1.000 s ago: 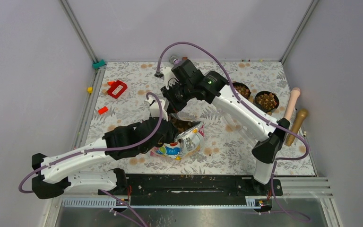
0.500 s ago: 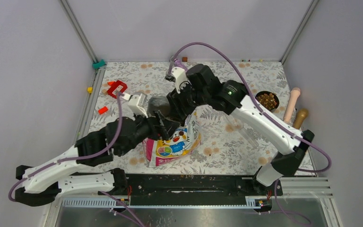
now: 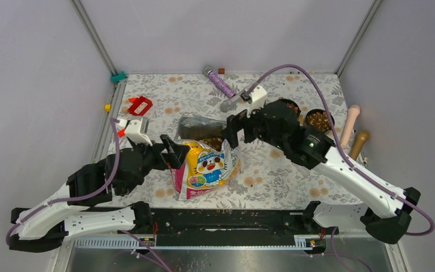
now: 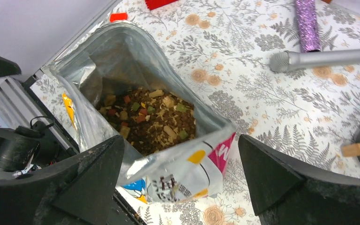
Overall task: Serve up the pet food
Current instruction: Close the pet food bag at the center of the board.
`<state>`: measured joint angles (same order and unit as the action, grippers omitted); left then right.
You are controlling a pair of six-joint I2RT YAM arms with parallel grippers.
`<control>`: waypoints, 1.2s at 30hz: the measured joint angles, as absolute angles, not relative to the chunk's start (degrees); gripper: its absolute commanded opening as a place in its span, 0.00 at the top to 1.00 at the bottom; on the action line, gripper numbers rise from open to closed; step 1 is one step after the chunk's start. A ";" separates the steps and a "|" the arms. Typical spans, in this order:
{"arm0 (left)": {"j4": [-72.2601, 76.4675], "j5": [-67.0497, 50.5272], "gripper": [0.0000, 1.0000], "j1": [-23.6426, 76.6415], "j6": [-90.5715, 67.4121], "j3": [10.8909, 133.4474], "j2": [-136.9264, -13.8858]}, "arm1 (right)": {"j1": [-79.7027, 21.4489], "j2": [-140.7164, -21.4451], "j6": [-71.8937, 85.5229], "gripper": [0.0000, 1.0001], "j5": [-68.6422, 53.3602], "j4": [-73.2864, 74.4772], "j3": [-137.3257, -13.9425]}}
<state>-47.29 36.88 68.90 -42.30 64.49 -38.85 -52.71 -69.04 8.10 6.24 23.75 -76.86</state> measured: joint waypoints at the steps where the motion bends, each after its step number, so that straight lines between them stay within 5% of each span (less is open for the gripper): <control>1: -48.14 38.46 0.01 68.90 -42.15 64.45 -38.13 | -52.62 -67.72 8.73 0.01 6.85 23.31 -75.79; 14: -52.80 42.74 0.01 65.65 -35.16 65.34 -40.75 | -52.42 -43.68 21.80 0.00 8.10 16.82 -49.67; 25: -40.27 9.47 0.08 36.53 -29.52 58.43 -47.88 | -52.42 -33.95 27.07 0.01 11.20 11.60 -41.41; 30: -37.47 -1.43 0.22 35.48 -27.27 57.49 -49.84 | -52.42 -34.74 27.27 0.01 11.42 10.39 -41.23; 36: -37.06 -4.67 0.66 34.79 -24.86 57.49 -52.53 | -52.42 -36.42 27.00 0.01 11.40 9.47 -40.99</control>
